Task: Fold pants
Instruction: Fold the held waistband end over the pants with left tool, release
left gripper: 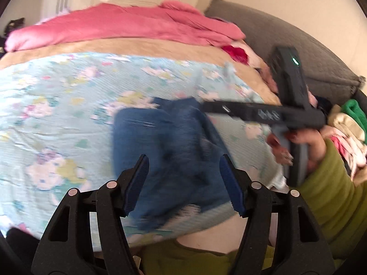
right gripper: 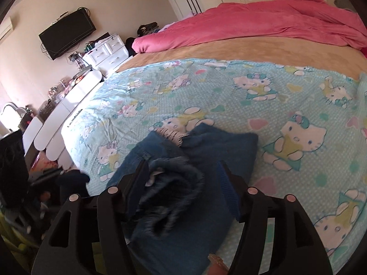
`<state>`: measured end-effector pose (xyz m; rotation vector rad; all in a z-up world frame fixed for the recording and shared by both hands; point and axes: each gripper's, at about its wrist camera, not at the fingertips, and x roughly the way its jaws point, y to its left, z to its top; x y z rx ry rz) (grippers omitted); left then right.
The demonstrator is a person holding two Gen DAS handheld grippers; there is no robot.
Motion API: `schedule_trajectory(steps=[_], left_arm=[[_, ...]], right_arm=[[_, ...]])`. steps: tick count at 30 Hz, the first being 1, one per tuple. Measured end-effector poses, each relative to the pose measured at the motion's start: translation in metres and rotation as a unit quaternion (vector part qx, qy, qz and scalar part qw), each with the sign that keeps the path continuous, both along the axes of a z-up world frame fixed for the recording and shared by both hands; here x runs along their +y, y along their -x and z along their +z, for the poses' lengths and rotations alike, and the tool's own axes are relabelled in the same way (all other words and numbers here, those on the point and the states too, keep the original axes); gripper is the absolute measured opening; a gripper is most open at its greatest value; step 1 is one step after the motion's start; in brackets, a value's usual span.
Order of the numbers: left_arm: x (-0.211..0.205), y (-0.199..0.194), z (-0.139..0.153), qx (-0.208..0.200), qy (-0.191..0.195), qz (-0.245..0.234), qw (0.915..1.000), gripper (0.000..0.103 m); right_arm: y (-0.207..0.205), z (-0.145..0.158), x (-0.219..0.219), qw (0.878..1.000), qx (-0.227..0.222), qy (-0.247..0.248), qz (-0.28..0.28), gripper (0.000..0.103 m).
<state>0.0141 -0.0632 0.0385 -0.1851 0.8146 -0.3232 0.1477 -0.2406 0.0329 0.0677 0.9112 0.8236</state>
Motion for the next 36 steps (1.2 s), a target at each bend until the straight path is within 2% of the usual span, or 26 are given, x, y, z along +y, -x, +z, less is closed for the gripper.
schedule_trajectory(steps=[1,2,5,7,8,9,10,13,14,15,16,17,20,21,23,25,27,29,31,36], left_arm=[[0.006,-0.001,-0.001,0.004,-0.001,0.011,0.9999,0.056],[0.013,-0.004,-0.006,0.014,0.000,0.023,0.9996,0.056],[0.016,-0.010,-0.017,0.033,-0.013,0.035,0.9988,0.056],[0.013,-0.015,-0.027,0.045,-0.023,0.033,0.9981,0.052],[0.008,-0.018,-0.033,0.051,-0.024,0.025,0.9981,0.048],[0.001,-0.019,-0.035,0.053,-0.028,0.021,0.9980,0.047],[-0.006,-0.021,-0.040,0.057,-0.037,0.013,0.9976,0.047],[-0.019,-0.014,-0.047,0.058,-0.053,-0.005,0.9969,0.046],[-0.023,-0.012,-0.050,0.057,-0.060,-0.012,0.9965,0.046],[-0.025,-0.010,-0.050,0.057,-0.064,-0.016,0.9962,0.046],[-0.025,-0.010,-0.051,0.057,-0.066,-0.018,0.9960,0.046],[-0.024,-0.010,-0.052,0.059,-0.061,-0.019,0.9962,0.047],[-0.021,-0.009,-0.054,0.061,-0.052,-0.019,0.9966,0.047],[-0.022,-0.008,-0.053,0.060,-0.053,-0.020,0.9966,0.048],[-0.024,-0.007,-0.051,0.058,-0.050,-0.025,0.9968,0.050],[-0.025,-0.006,-0.050,0.056,-0.050,-0.028,0.9968,0.050],[-0.027,-0.005,-0.050,0.057,-0.050,-0.031,0.9967,0.050],[-0.026,-0.003,-0.049,0.057,-0.050,-0.031,0.9967,0.052],[-0.023,0.000,-0.045,0.056,-0.045,-0.029,0.9970,0.060],[-0.008,0.008,-0.022,0.027,-0.032,-0.017,0.9990,0.072]], right_arm=[[0.005,-0.001,0.003,1.000,0.002,0.001,0.005,0.065],[0.007,0.001,0.004,1.000,0.002,0.004,0.007,0.075],[0.010,0.003,0.007,1.000,0.007,0.005,0.001,0.077],[0.007,0.003,0.008,1.000,0.018,0.008,-0.008,0.077],[0.005,0.003,0.010,1.000,0.023,0.010,-0.011,0.080],[0.002,0.002,0.011,0.999,0.029,0.013,-0.015,0.086],[0.000,0.000,0.014,0.999,0.033,0.018,-0.019,0.098],[-0.003,-0.012,0.026,0.998,0.049,0.038,-0.017,0.097],[-0.002,-0.017,0.029,0.998,0.054,0.044,-0.014,0.093],[0.000,-0.019,0.030,0.998,0.052,0.046,-0.010,0.076],[0.003,-0.020,0.031,0.998,0.048,0.050,0.000,0.047],[0.005,-0.019,0.030,0.998,0.043,0.052,0.003,0.046],[0.013,-0.001,0.018,1.000,0.019,0.013,0.016,0.038],[0.014,0.004,0.016,1.000,0.009,0.005,0.020,0.038],[0.012,0.007,0.014,1.000,-0.009,0.023,0.013,0.038],[0.005,-0.004,0.015,0.998,-0.007,0.057,0.001,0.038],[-0.002,-0.022,0.015,0.996,0.010,0.091,-0.013,0.043],[-0.001,-0.027,0.011,0.996,0.014,0.088,-0.020,0.055],[0.003,-0.020,0.002,0.997,0.012,0.067,-0.026,0.064],[0.022,0.009,-0.020,0.997,-0.036,0.053,-0.036,0.070]])
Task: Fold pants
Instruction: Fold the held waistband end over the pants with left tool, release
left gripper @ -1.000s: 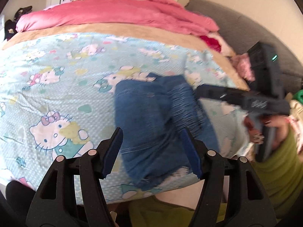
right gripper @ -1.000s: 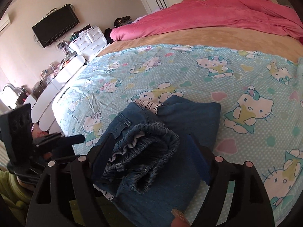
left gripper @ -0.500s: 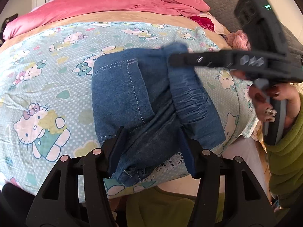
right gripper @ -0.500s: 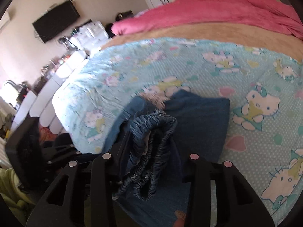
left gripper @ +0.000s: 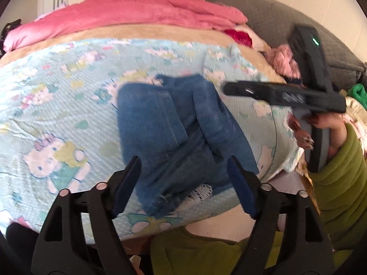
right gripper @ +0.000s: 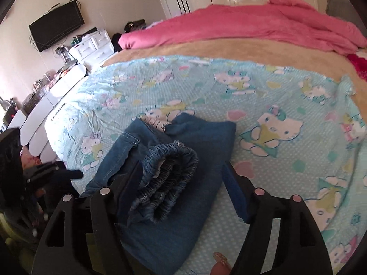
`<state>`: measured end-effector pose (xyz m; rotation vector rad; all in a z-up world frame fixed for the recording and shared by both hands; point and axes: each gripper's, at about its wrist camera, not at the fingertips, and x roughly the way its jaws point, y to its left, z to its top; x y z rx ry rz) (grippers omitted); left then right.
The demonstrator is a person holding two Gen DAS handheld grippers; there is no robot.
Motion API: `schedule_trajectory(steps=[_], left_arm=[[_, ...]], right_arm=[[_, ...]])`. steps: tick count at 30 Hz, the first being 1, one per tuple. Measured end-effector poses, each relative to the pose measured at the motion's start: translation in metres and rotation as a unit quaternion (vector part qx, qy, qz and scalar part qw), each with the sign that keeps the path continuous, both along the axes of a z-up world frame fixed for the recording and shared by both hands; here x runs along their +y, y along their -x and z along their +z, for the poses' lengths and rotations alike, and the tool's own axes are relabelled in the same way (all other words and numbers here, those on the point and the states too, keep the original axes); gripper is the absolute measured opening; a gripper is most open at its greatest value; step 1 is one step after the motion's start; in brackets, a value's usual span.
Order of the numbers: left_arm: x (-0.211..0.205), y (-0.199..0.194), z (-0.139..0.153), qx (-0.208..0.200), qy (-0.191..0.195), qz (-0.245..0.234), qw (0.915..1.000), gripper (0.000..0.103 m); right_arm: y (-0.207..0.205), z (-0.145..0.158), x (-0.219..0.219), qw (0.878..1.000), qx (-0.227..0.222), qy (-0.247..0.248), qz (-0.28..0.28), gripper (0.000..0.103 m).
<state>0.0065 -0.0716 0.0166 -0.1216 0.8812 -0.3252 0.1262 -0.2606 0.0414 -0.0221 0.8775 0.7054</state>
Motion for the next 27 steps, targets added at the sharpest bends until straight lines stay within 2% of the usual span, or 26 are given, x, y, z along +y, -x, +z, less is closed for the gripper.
schedule_trajectory(steps=[3,9,14,17,19,20,23,24,25,26,27], left_arm=[[0.017,-0.004,0.009,-0.009,-0.004,0.026,0.9996,0.080],[0.047,-0.026,0.014,0.006,-0.012,0.078,0.9968,0.080],[0.048,-0.052,0.014,0.022,-0.009,0.078,0.9967,0.081],[0.039,-0.070,0.011,0.028,-0.022,0.073,0.9967,0.080],[0.034,-0.079,0.007,0.035,-0.023,0.069,0.9967,0.071],[0.033,-0.084,0.004,0.040,-0.021,0.066,0.9968,0.058],[0.030,-0.093,-0.006,0.056,-0.018,0.051,0.9969,0.037],[0.030,-0.097,-0.011,0.066,-0.017,0.048,0.9965,0.033],[0.030,-0.099,-0.014,0.070,-0.017,0.048,0.9962,0.033],[0.031,-0.101,-0.018,0.077,-0.016,0.047,0.9958,0.033],[0.031,-0.103,-0.020,0.079,-0.018,0.044,0.9957,0.033]], right_arm=[[0.021,0.013,-0.006,0.999,-0.030,0.002,0.014,0.071],[0.066,0.017,0.003,0.996,-0.068,0.022,0.059,0.074],[0.084,0.014,0.012,0.994,-0.079,0.032,0.066,0.074],[0.096,0.012,0.020,0.993,-0.098,0.033,0.052,0.074],[0.104,0.011,0.025,0.992,-0.111,0.036,0.039,0.074],[0.108,0.011,0.027,0.991,-0.124,0.034,0.023,0.074],[0.115,0.005,0.037,0.993,-0.117,0.008,0.015,0.073],[0.116,0.003,0.041,0.992,-0.120,0.010,0.022,0.072],[0.119,0.001,0.049,0.991,-0.127,0.019,0.037,0.065],[0.122,-0.002,0.058,0.988,-0.137,0.037,0.055,0.059],[0.124,-0.005,0.068,0.985,-0.148,0.057,0.072,0.058]])
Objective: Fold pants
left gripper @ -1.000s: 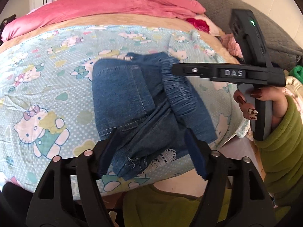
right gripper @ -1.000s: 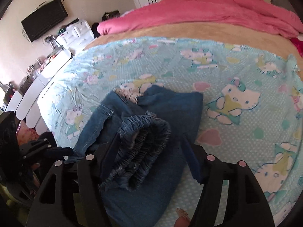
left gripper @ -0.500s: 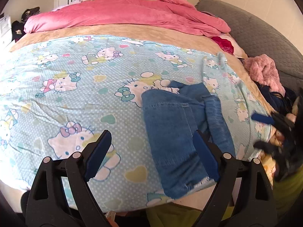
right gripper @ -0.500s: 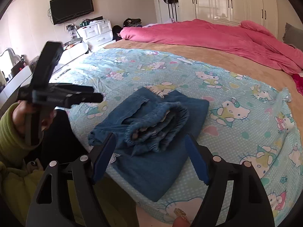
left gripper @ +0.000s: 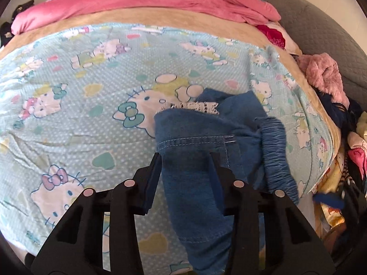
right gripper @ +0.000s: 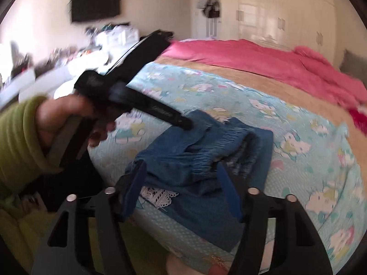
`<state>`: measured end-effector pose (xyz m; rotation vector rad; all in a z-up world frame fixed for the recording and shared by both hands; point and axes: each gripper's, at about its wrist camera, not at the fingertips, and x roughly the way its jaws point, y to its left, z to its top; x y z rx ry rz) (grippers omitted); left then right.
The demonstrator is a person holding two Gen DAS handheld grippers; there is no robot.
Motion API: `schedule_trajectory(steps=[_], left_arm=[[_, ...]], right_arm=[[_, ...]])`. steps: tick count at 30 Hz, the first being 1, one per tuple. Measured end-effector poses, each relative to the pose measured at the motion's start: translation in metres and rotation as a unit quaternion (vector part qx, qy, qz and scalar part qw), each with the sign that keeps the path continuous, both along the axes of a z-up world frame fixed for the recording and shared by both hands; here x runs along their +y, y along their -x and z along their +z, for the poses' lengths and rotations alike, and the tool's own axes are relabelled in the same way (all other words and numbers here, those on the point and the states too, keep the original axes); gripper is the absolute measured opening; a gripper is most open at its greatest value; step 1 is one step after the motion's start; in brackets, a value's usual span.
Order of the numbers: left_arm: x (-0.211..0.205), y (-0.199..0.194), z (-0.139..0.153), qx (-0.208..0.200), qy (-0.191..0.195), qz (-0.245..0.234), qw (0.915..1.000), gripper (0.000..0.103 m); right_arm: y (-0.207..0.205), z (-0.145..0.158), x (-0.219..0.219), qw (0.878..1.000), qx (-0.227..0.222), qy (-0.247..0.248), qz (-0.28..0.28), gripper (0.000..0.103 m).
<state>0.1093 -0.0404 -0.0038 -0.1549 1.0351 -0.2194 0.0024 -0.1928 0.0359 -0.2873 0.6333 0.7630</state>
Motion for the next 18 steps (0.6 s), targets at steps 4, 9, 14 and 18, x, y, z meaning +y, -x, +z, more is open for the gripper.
schedule_trajectory(steps=[4,9,14,18], left_arm=[[-0.001,-0.005,-0.006,0.006,-0.005,-0.010,0.9999,0.033],[-0.003,-0.014,-0.012,0.013,-0.003,-0.015,0.9998,0.033],[-0.002,-0.018,-0.016,0.017,0.008,-0.016,0.9997,0.033],[-0.004,-0.018,-0.016,0.010,0.007,-0.017,0.9998,0.035]], right_arm=[[-0.008,-0.009,0.026,0.999,0.012,0.014,0.039,0.051],[-0.031,-0.035,0.042,0.997,0.056,0.016,0.049,0.036],[-0.026,-0.044,0.026,0.992,0.114,0.004,0.056,0.003],[-0.012,-0.049,0.016,0.992,0.118,0.002,0.050,0.003]])
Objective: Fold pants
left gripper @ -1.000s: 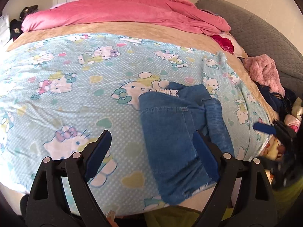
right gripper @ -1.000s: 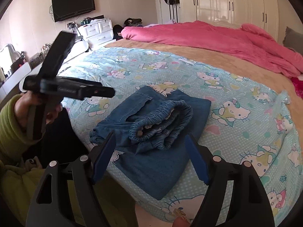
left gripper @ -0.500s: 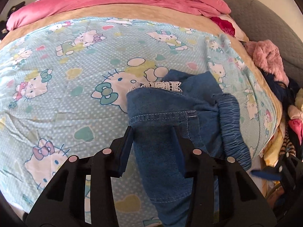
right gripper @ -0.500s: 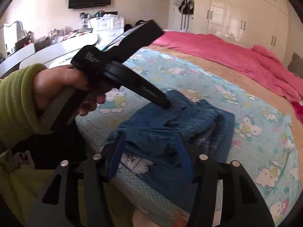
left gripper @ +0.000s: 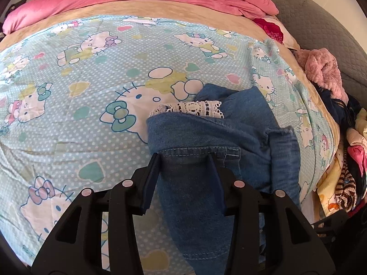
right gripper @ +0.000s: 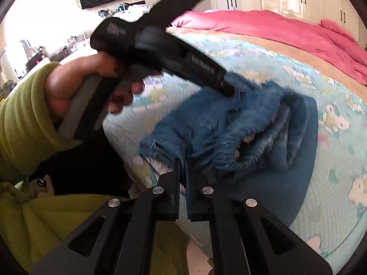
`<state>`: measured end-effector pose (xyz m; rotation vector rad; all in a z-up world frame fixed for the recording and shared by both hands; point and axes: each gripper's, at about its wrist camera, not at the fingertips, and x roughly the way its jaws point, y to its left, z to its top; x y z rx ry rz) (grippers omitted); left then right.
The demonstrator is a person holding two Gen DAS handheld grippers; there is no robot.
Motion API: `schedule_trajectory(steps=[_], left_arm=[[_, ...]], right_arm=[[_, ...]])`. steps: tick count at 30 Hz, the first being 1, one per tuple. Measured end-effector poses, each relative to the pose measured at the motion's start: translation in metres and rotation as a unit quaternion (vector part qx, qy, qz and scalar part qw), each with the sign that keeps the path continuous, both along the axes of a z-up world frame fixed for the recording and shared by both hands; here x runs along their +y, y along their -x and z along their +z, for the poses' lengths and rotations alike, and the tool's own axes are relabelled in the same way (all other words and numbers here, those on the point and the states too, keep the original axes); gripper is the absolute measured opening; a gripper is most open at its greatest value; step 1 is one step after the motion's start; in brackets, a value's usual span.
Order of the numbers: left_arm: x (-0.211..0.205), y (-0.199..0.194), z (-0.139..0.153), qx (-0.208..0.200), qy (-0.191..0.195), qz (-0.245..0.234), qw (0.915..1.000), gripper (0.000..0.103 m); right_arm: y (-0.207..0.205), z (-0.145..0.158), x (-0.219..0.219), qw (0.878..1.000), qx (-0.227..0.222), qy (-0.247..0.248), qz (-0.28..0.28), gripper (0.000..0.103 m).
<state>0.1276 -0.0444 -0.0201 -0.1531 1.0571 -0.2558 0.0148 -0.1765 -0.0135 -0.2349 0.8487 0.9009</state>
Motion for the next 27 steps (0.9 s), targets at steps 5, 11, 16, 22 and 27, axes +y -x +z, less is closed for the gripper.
schedule_trajectory(steps=[5,11,16,22,27], left_arm=[[-0.003,0.006,0.004,-0.016,-0.008,0.008,0.9998,0.037],[-0.009,0.015,0.016,-0.036,-0.012,0.011,0.9992,0.043],[-0.021,0.028,0.031,-0.062,-0.028,0.003,0.9977,0.054],[-0.032,0.041,0.048,-0.086,-0.038,-0.002,0.9956,0.064],[-0.032,0.050,0.062,-0.107,-0.048,0.005,0.9931,0.075]], right_arm=[[-0.008,0.000,-0.004,1.000,0.022,-0.010,-0.015,0.007],[-0.006,0.041,-0.040,0.996,-0.008,-0.050,-0.069,0.018],[-0.013,0.062,-0.077,0.986,-0.045,-0.069,-0.148,0.045],[-0.021,0.077,-0.101,0.974,-0.066,-0.091,-0.198,0.059],[-0.022,0.091,-0.104,0.970,-0.084,-0.096,-0.207,0.060]])
